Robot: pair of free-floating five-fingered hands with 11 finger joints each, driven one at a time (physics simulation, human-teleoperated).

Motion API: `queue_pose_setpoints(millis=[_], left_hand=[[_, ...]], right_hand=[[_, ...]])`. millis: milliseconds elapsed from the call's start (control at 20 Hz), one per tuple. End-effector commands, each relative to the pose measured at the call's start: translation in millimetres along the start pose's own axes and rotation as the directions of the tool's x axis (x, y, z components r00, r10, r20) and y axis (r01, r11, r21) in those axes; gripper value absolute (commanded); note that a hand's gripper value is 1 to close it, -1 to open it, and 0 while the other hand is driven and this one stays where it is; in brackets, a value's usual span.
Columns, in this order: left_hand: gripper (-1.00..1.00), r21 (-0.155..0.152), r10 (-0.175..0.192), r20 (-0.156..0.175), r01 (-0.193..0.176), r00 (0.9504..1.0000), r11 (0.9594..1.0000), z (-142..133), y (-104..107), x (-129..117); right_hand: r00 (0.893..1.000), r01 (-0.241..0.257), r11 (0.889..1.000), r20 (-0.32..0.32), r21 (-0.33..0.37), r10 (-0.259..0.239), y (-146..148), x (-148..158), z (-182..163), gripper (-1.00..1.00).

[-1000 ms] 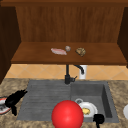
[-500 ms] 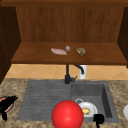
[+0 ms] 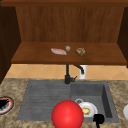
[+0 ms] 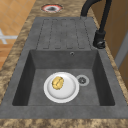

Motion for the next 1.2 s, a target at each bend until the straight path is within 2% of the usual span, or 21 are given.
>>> queue_pose_setpoints(millis=[0, 150, 300, 400, 550, 700, 900, 1150], left_hand=[[-1.0, -0.007, 0.124, -0.02, -0.124, 0.9921, 0.9922, 27.0, 0.7, 5.3], [-1.0, 0.018, 0.184, -0.02, -0.184, 0.9827, 0.9828, 46.7, 1.5, 9.1], [-1.0, 0.038, 0.24, -0.019, -0.24, 0.9705, 0.9701, 65.9, 2.4, 13.0], [-1.0, 0.053, 0.278, -0.018, -0.276, 0.9605, 0.9596, 79.1, 3.1, 15.7], [-1.0, 0.071, 0.332, -0.016, -0.33, 0.9431, 0.9412, 98.4, 4.4, 20.3], [-1.0, 0.085, 0.386, -0.016, -0.383, 0.9226, 0.9199, 117.3, 6.0, 24.7], [-1.0, 0.127, 0.449, 0.0, -0.445, 0.8936, 0.8864, 139.7, 8.5, 28.6], [-1.0, 0.181, 0.518, 0.031, -0.515, 0.8545, 0.8379, 160.2, 11.7, 28.9]], right_hand=[[1.0, 0.0, 1.0, 0.0, 0.0, 0.0, 0.0, 0.0, 0.0, 0.0], [1.0, 0.0, 1.0, 0.0, 0.0, 0.0, 0.0, 0.0, 0.0, 0.0], [1.0, 0.0, 1.0, 0.0, 0.0, 0.0, 0.0, 0.0, 0.0, 0.0], [1.0, 0.0, 1.0, 0.0, 0.0, 0.0, 0.0, 0.0, 0.0, 0.0], [1.0, 0.0, 1.0, 0.0, 0.0, 0.0, 0.0, 0.0, 0.0, 0.0], [1.0, 0.0, 1.0, 0.0, 0.0, 0.0, 0.0, 0.0, 0.0, 0.0], [1.0, 0.0, 1.0, 0.0, 0.0, 0.0, 0.0, 0.0, 0.0, 0.0], [1.0, 0.0, 1.0, 0.0, 0.0, 0.0, 0.0, 0.0, 0.0, 0.0]])
